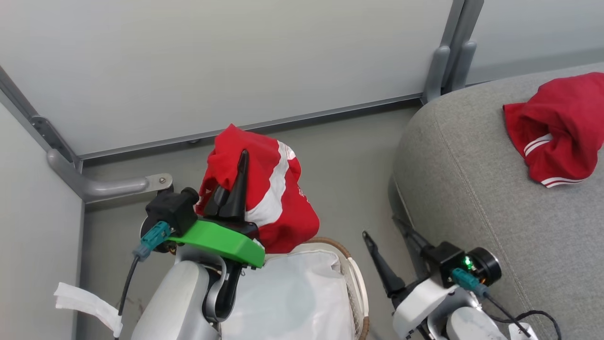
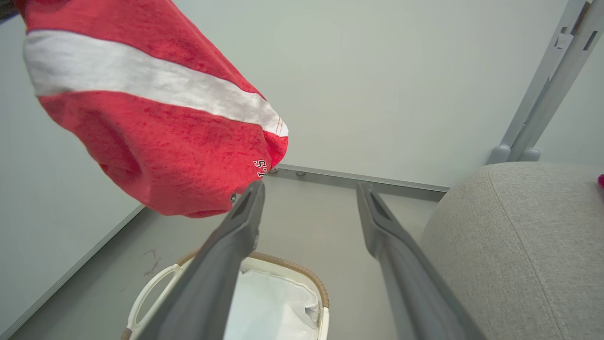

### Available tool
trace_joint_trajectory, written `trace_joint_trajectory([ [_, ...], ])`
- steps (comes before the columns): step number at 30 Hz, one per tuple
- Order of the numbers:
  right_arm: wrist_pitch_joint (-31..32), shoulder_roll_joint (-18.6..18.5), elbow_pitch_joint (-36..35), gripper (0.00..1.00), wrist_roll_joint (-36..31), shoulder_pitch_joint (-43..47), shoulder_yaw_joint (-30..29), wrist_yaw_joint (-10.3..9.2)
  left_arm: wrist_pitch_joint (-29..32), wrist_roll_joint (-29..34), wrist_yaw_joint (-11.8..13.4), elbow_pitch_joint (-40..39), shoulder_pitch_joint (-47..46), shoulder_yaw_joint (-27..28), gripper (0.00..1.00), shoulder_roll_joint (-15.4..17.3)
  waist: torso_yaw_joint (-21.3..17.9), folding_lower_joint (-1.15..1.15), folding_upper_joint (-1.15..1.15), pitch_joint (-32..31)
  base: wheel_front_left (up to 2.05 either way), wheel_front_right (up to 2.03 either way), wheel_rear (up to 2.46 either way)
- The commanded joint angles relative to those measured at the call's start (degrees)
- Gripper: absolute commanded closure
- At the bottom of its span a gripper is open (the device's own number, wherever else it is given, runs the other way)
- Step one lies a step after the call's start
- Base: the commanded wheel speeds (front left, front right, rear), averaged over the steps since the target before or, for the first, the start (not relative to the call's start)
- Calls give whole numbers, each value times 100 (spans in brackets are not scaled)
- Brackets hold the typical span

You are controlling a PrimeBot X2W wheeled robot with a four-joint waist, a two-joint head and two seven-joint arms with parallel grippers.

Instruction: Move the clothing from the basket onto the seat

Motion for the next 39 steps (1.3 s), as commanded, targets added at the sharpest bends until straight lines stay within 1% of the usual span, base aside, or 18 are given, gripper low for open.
trace_joint_trajectory([
  [1, -1, -55, 52, 0, 14, 47, 201, -8, -4, -63, -24, -25, 87, -14, 100, 10, 54, 1, 0, -45, 0, 0, 0],
  [5, -1, -159, 96, 0, 128, -217, 888, -8, -4, -108, -24, -62, 45, -111, 100, 9, 134, 1, 0, -40, 0, 0, 0],
  [8, -1, -158, 135, 0, 208, -489, 1343, -8, -4, -153, -21, -78, -11, -225, 100, 9, 220, 1, 0, -18, 0, 0, 0],
  [14, -1, -58, 465, 0, 144, -1180, 1980, -8, -4, -271, 3, -71, -147, -526, 100, 11, 458, 1, 0, 47, 0, 0, 0],
  [19, -1, 28, 901, 0, 22, -1595, 2154, -8, -5, -389, 25, -72, -243, -778, 100, 11, 675, 1, 0, 107, 0, 0, 0],
  [23, -1, 59, 1260, 0, -50, -1788, 2161, -8, -4, -468, 61, -92, -312, -963, 100, 10, 818, 1, 0, 145, 0, 0, 0],
  [30, -2, 62, 1689, 0, 336, -1861, 2395, -8, -4, -601, 100, -148, -381, -1301, 100, 10, 1029, 1, 0, 157, 0, 0, 0],
  [31, -1, 59, 1750, 27, 396, -1829, 2424, -8, -4, -619, 110, -154, -396, -1335, 100, 10, 1052, 1, 0, 159, 0, 0, 0],
  [32, -1, 60, 1810, 71, 448, -1795, 2471, -8, -4, -634, 117, -160, -408, -1363, 100, 11, 1065, 1, 0, 160, 0, 0, 0],
  [33, -1, 64, 1854, 100, 513, -1774, 2539, -8, -4, -645, 125, -166, -421, -1388, 100, 10, 1079, 1, 0, 164, 0, 0, 0],
  [39, -1, 61, 1861, 100, 744, -1848, 2537, -8, -4, -631, 141, -122, -411, -1402, 100, 10, 1056, 1, 0, 197, 0, 0, 0],
])
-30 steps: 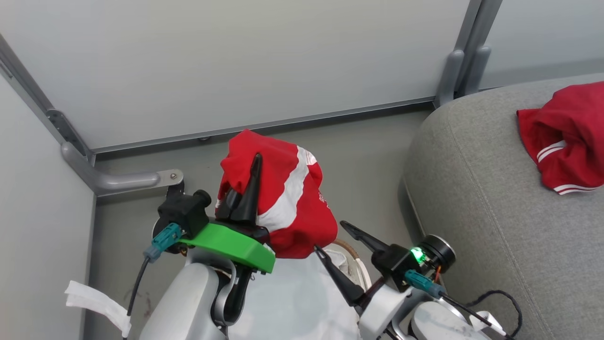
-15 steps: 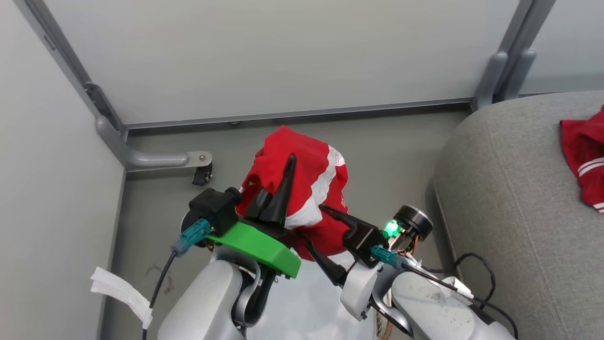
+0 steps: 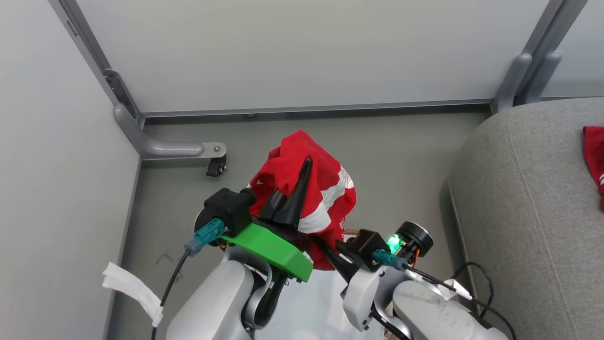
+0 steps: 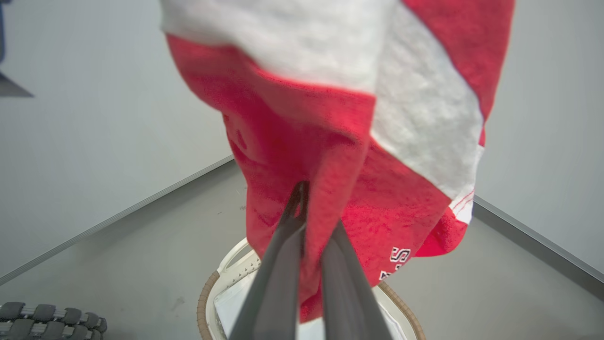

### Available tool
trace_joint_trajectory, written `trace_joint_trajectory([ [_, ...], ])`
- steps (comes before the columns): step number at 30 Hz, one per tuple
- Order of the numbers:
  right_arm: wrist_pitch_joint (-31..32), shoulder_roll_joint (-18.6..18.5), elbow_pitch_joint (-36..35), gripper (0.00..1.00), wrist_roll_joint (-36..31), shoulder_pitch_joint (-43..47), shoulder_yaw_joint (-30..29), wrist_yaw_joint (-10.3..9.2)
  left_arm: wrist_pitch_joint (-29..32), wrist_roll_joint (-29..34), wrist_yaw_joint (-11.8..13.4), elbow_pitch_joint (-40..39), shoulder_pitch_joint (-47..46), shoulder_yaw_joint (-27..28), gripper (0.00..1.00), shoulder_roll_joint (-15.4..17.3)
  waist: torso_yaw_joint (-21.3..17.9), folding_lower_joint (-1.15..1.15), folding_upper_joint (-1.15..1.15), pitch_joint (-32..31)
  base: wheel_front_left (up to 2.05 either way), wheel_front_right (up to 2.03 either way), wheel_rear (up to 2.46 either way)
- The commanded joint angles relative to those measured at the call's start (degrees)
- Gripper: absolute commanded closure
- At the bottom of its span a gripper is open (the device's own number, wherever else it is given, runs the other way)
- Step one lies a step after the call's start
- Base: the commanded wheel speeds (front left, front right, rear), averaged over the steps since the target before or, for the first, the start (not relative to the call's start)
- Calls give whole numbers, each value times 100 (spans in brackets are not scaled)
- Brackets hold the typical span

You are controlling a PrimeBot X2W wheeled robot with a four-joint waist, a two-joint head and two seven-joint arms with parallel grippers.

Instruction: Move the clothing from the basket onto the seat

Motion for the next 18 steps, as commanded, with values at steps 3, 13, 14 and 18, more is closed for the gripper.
trace_joint_trajectory([
  [3, -1, -25, -89, 100, 37, -55, -65, -8, -4, 67, -6, 14, -76, 26, 100, 12, -62, 0, 0, 27, 0, 0, 0],
  [13, -1, -27, -462, 100, 28, 190, -257, -8, -2, 401, 34, 231, 129, 333, 0, 12, -465, 0, 0, 40, 0, 0, 0],
  [14, -1, -26, -513, 100, 15, 222, -288, -8, -3, 471, 35, 248, 148, 378, 0, 13, -540, 0, 0, 36, 0, 0, 0],
  [18, -1, -26, -757, 100, -43, 419, -459, -8, -2, 769, 20, 362, 279, 642, 0, 13, -1014, 0, 0, 19, 0, 0, 0],
])
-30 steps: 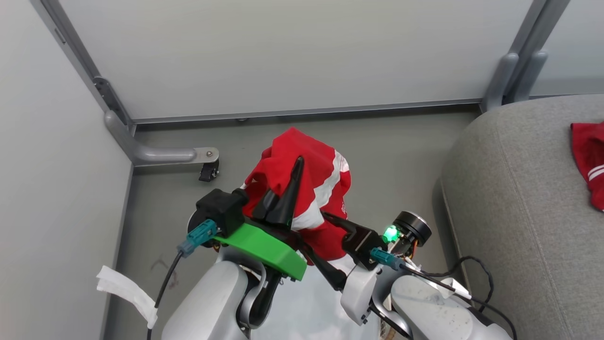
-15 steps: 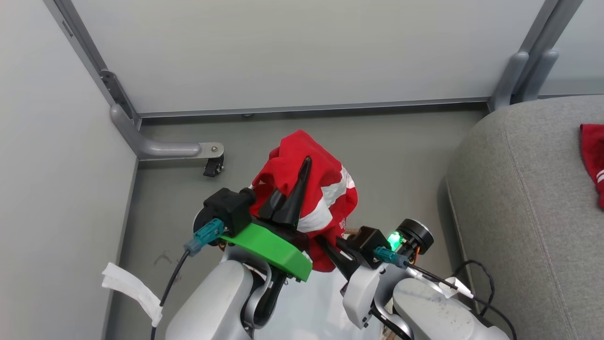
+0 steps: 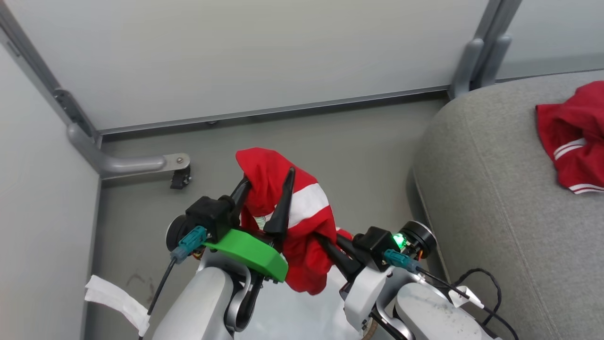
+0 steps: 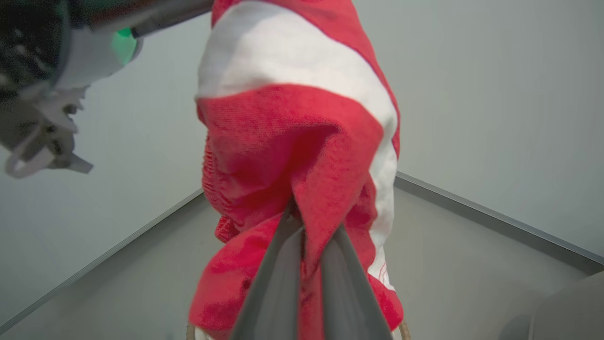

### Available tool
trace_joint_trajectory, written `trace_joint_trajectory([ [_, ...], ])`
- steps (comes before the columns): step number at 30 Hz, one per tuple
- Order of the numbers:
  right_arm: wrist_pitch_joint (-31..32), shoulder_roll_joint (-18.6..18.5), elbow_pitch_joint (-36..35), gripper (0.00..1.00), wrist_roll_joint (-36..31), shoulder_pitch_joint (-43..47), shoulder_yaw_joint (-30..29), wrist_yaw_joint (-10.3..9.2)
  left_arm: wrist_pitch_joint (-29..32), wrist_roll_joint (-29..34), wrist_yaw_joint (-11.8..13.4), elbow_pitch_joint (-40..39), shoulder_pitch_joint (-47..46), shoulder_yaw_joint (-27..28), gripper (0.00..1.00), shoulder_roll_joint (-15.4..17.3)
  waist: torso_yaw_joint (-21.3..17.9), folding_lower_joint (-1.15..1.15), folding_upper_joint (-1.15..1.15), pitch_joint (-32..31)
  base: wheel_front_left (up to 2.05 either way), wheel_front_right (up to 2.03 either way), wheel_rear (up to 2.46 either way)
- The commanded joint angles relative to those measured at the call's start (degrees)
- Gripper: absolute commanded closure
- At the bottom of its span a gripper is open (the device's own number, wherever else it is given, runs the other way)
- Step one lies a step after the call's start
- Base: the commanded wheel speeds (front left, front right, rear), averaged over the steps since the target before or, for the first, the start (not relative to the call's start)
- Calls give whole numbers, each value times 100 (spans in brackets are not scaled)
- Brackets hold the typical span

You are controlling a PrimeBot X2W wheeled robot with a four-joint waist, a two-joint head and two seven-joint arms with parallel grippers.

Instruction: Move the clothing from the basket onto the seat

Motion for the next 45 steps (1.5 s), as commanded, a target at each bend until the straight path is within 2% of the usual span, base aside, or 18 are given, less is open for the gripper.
trace_joint_trajectory([
  [1, -1, -24, -62, 100, -57, 118, -88, -8, 0, 84, -12, 32, 90, 62, 0, 14, -492, 0, 0, -21, 0, 0, 0],
  [6, -1, -24, -279, 100, -162, 346, -270, -8, 0, 287, -64, 121, 255, 347, 0, 16, -1232, 0, 0, -36, 0, 0, 0],
  [8, -1, -37, -432, 100, -205, 479, -396, -8, 1, 360, -79, 168, 328, 485, 0, 17, -1705, 0, 0, -23, 0, 0, 0],
  [10, -1, -51, -536, 100, -215, 554, -460, -8, 1, 405, -100, 195, 360, 547, 0, 17, -1970, 0, 0, -7, 0, 0, 0],
  [20, 0, -63, -913, 100, -215, 895, -810, -8, 0, 552, -142, 321, 430, 661, 0, 23, -2974, 0, 0, 107, 0, 0, 0],
  [28, -1, -63, -1347, 100, -463, 1190, -1602, -8, 1, 509, -164, 467, 80, 368, 0, 25, -3101, 0, 0, 354, 0, 0, 0],
  [32, -1, -242, -1680, 100, -612, 1077, -2041, -8, 1, 477, -167, 472, -37, 241, 0, 23, -3122, 0, 0, 463, 0, 0, 0],
  [38, -1, -890, -1960, 100, -856, 241, -2393, -8, 1, 611, -169, 493, -162, 162, 0, 24, -3126, 0, 0, 738, 0, 0, 0],
  [45, -1, -1718, -1841, 100, -1056, -1443, -2493, -8, 0, 920, -169, 455, -291, 255, 0, 61, -3089, 0, 0, 1275, 0, 0, 0],
])
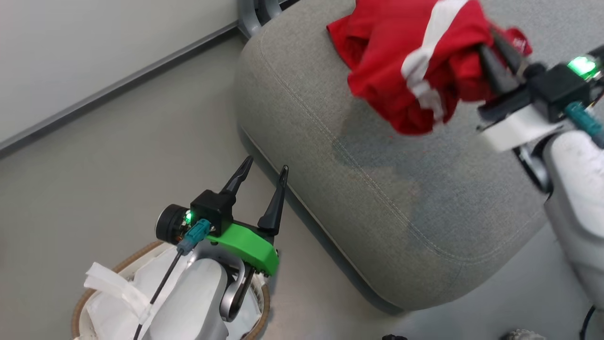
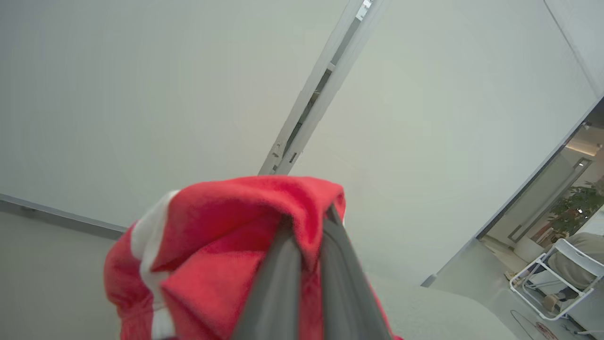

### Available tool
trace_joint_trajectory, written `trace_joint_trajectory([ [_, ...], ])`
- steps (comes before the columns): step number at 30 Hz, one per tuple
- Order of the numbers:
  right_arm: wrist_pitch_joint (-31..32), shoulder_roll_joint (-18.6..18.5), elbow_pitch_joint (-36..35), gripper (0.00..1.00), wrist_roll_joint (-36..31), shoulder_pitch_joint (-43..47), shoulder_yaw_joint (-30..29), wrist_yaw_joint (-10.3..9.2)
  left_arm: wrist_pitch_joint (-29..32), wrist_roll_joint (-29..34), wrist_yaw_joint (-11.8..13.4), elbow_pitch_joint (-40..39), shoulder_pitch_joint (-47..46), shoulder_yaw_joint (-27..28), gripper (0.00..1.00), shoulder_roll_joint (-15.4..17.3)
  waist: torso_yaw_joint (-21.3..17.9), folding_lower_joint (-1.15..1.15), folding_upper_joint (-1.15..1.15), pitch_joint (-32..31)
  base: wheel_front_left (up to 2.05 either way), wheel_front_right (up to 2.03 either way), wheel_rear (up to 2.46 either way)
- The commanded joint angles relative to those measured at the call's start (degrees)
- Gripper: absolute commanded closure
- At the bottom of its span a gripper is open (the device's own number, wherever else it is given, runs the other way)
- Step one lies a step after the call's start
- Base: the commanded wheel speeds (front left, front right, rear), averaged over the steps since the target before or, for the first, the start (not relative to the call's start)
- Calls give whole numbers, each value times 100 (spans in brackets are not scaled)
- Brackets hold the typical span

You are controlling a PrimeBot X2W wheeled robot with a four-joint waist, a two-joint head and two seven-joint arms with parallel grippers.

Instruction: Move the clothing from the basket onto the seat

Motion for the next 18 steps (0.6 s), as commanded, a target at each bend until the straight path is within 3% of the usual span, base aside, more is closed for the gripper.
trace_joint_trajectory([
  [1, 0, -160, 93, 100, -61, -286, -123, -9, 1, 95, -25, -30, -131, -23, 0, 56, 79, 0, -1, 350, 0, 0, 0],
  [10, 0, -909, 979, 100, -521, -1786, -657, -8, 0, 215, -26, -144, -754, -463, 0, 124, 702, 0, -1, 1276, 0, 0, 0],
  [18, 0, -1019, 1916, 100, -886, -2276, -1453, -9, 1, 212, -25, -185, -1313, -769, 0, 124, 1325, 0, -1, 2035, 0, 0, 0],
])
